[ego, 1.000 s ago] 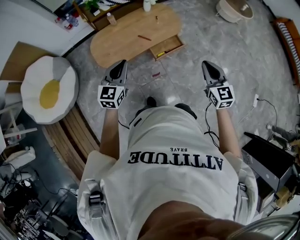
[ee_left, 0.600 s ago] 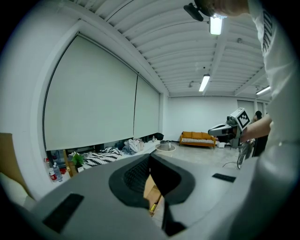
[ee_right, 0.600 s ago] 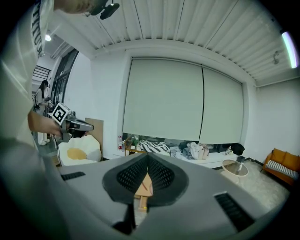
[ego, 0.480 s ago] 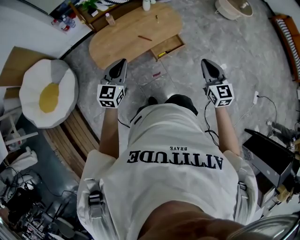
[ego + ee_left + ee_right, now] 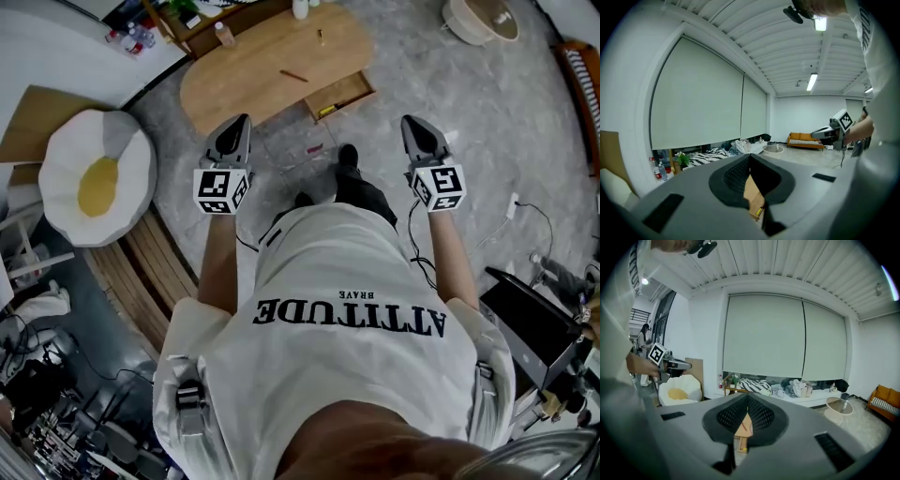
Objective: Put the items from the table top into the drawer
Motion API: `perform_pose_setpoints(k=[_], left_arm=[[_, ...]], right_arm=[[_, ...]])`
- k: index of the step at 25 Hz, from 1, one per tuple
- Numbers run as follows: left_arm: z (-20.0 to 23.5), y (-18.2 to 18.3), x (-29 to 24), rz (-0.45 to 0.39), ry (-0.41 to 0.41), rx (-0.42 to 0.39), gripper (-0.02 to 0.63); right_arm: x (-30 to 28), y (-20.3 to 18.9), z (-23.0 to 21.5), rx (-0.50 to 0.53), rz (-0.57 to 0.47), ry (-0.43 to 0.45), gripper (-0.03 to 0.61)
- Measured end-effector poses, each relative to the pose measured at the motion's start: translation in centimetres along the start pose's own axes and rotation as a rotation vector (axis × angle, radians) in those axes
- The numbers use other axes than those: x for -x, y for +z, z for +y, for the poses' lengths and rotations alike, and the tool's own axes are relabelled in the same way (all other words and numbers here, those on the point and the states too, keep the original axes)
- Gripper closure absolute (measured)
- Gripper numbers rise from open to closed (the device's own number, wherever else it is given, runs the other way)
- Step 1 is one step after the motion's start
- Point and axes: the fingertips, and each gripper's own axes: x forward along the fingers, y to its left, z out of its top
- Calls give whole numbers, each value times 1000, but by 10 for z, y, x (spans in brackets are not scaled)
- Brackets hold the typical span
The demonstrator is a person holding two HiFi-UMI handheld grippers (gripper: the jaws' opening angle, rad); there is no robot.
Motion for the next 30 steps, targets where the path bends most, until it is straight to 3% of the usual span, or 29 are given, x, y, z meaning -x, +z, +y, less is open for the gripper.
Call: perform_pose_setpoints(k=[17, 26, 30], left_arm=[[0, 43, -104, 7, 177, -7, 592], [5, 37, -149, 106, 315, -26, 592], [-6, 27, -169, 148, 320, -6, 592]], right_arm=[[-125, 38, -112, 25, -50, 262, 560], [-181, 33, -156, 63, -21, 346, 560], [-195, 14, -166, 67, 17, 386, 560]])
